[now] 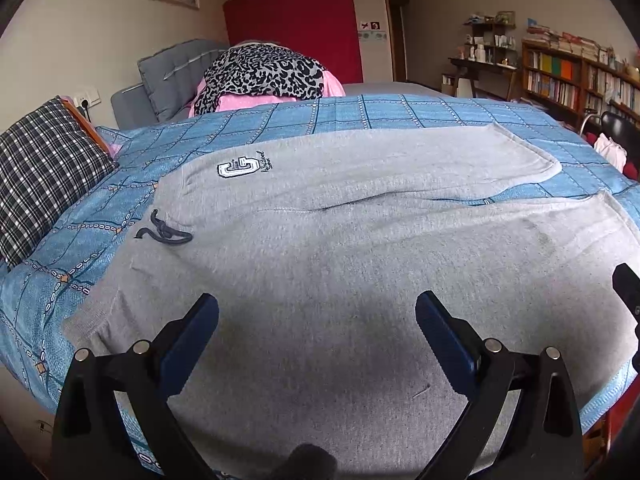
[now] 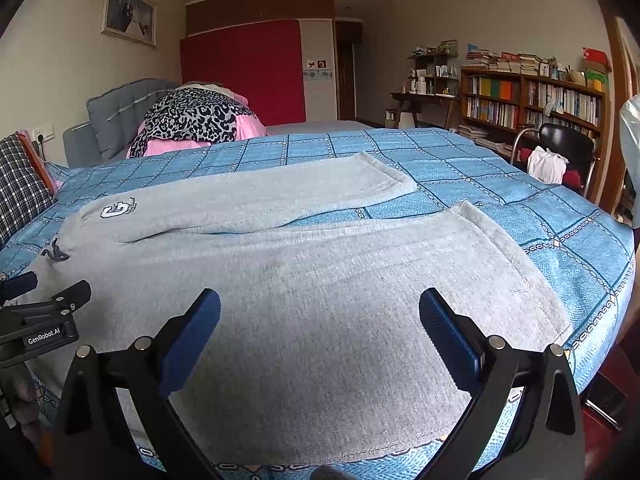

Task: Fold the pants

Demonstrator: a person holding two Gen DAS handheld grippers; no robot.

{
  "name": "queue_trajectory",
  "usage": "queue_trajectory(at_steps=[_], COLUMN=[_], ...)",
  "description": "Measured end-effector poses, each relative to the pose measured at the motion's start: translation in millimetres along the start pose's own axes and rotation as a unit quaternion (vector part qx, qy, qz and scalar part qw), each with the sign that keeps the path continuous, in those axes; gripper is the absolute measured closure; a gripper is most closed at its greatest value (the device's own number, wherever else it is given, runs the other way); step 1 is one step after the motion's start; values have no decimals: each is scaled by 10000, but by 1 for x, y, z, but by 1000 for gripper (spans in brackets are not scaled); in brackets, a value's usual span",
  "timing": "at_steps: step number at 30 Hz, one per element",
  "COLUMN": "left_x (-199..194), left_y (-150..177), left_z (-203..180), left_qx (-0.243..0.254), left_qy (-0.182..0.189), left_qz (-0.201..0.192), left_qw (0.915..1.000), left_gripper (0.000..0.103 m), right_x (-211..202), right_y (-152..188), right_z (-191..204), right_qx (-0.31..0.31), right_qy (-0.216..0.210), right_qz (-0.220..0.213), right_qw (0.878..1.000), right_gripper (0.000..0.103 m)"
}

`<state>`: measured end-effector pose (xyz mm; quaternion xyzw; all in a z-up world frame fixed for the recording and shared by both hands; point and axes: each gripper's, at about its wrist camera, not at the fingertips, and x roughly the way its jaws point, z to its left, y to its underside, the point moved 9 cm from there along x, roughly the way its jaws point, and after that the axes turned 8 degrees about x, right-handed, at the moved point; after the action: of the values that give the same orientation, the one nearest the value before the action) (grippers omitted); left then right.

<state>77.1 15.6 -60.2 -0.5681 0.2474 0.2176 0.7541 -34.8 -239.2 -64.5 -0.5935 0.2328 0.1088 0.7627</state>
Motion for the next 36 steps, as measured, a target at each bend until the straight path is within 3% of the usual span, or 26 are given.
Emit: queue_trajectory(at_steps=[16, 36], left_x=[10, 18], left_y=[-2, 4], left_z=[16, 10], left_qx=[-120, -64], left_qy=[-76, -51], left_qz=[55, 159], left_qw=[9999, 9998], left_gripper=[5, 5], right_x=[10, 19], right_y=[-2, 6], right_z=[-2, -3], right_qx=[-54, -66], right_qy=[58, 59], right_qz=[64, 192], right_qw=[9999, 9998], right_gripper=[2, 2])
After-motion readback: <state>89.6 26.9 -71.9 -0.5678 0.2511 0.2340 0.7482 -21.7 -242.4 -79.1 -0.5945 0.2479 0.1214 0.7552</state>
